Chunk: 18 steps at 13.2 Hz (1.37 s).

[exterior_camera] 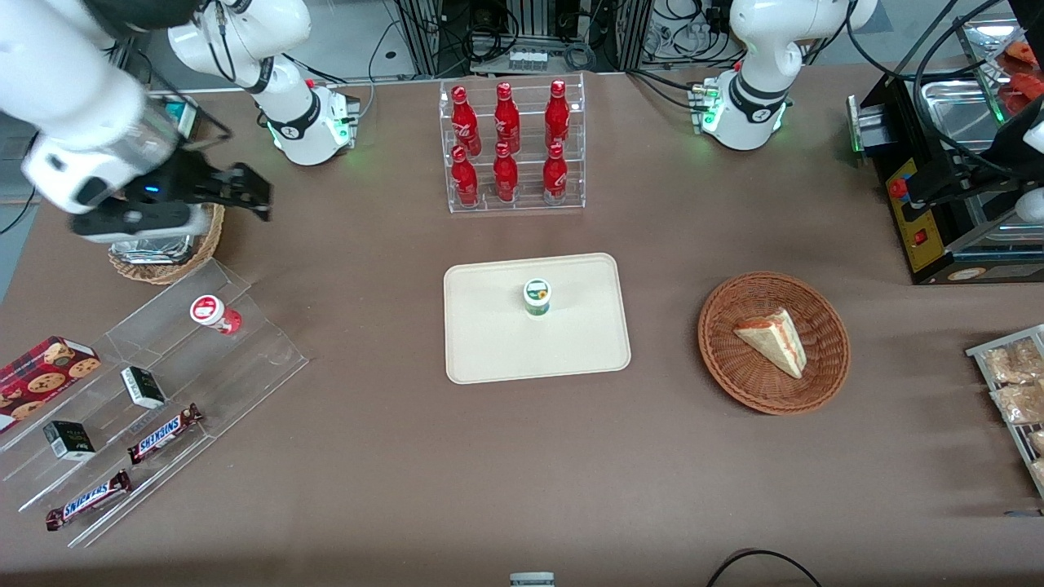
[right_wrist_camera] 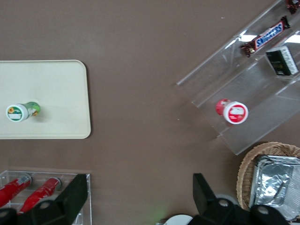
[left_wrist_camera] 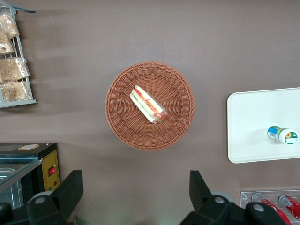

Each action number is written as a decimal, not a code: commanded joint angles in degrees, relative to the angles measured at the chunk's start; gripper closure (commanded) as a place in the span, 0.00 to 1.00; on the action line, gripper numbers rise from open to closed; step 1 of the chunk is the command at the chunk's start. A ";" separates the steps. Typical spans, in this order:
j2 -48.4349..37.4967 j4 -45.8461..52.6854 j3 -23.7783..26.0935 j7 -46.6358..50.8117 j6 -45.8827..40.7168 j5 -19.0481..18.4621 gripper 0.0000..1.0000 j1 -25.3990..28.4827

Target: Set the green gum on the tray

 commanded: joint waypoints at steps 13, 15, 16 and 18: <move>-2.32 -0.36 -0.03 -11.06 -4.15 0.41 0.00 -15.71; -1.71 0.00 0.23 -11.06 -3.97 0.41 0.00 -17.12; -1.27 0.17 0.14 -11.06 -3.80 0.41 0.00 -17.21; 0.66 2.27 0.05 -11.06 -3.88 0.33 0.00 -17.21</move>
